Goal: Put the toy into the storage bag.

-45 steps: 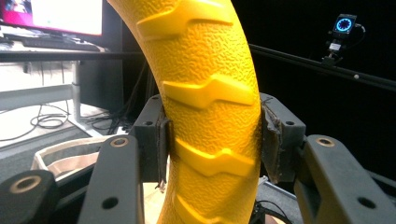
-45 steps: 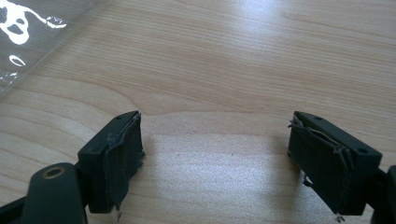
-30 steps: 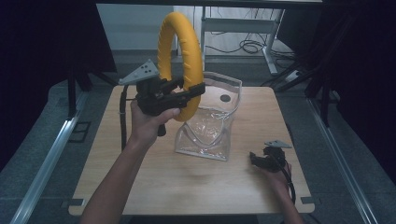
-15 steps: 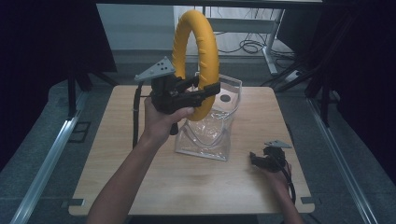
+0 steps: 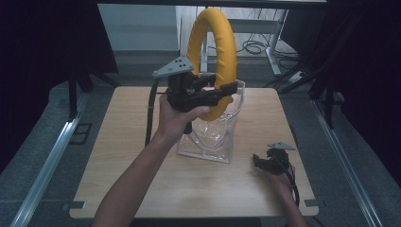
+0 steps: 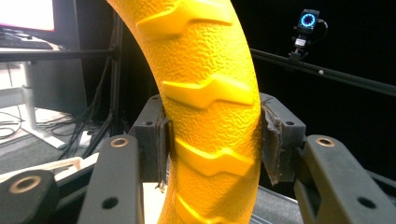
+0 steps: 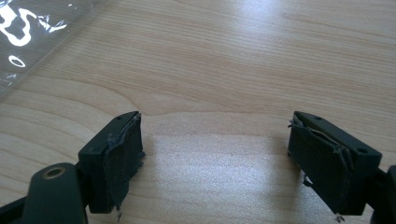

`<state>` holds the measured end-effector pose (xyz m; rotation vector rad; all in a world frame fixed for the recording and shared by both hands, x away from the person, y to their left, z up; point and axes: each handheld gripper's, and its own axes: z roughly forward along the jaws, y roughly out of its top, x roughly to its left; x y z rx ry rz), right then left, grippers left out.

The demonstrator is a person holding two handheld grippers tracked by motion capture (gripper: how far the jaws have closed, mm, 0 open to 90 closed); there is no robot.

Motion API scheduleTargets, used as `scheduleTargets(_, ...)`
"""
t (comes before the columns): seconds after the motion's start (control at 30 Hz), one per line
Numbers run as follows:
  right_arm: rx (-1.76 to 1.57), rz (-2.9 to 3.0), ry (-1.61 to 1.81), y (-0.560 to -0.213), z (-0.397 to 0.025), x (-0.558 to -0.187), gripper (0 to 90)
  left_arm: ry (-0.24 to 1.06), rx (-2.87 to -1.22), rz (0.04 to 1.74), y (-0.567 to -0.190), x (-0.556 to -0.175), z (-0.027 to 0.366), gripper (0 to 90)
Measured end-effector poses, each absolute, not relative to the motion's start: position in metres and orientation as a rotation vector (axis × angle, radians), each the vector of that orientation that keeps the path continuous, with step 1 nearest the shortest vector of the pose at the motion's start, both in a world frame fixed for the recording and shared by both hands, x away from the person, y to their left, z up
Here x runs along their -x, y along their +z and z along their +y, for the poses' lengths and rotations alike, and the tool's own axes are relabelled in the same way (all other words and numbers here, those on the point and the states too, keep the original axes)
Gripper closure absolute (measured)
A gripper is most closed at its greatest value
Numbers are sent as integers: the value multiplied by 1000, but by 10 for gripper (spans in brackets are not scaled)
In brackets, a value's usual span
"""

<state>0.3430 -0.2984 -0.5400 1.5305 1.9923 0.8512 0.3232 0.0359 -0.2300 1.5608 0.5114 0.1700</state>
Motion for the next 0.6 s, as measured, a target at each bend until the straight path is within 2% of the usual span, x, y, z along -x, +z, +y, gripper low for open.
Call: scheduleTargets(0.6,-1528,1992,849,-540,-298,-343,180,140,-1553,481,-234,-329,17,505)
